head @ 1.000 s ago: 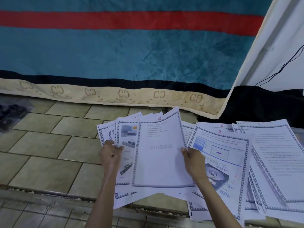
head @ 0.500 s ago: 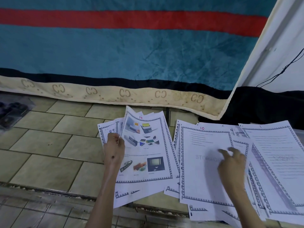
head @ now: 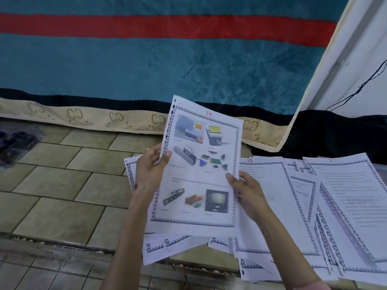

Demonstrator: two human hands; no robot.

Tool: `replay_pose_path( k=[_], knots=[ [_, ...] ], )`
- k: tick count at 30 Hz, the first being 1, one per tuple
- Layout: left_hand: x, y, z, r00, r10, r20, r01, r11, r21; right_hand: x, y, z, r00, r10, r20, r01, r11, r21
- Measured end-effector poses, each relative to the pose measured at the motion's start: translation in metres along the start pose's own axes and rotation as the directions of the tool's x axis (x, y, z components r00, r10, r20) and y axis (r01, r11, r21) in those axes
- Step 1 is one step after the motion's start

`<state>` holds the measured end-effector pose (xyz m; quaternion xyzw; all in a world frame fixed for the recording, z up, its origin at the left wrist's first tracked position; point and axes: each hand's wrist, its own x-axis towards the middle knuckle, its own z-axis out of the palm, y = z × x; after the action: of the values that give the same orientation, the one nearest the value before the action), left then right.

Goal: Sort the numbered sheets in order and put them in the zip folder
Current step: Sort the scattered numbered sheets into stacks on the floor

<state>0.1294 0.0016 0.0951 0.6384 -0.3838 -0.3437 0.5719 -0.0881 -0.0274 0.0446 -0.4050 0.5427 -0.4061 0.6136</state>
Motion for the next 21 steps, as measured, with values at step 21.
replay_pose_path(
  k=[21],
  knots=[
    [0.022, -0.087, -0.010, 0.901, -0.137, -0.412, 0.397, 0.646, 0.652, 0.000, 0.060, -0.041, 0.933, -0.206, 0.295, 0.321, 0.110, -0.941]
  ],
)
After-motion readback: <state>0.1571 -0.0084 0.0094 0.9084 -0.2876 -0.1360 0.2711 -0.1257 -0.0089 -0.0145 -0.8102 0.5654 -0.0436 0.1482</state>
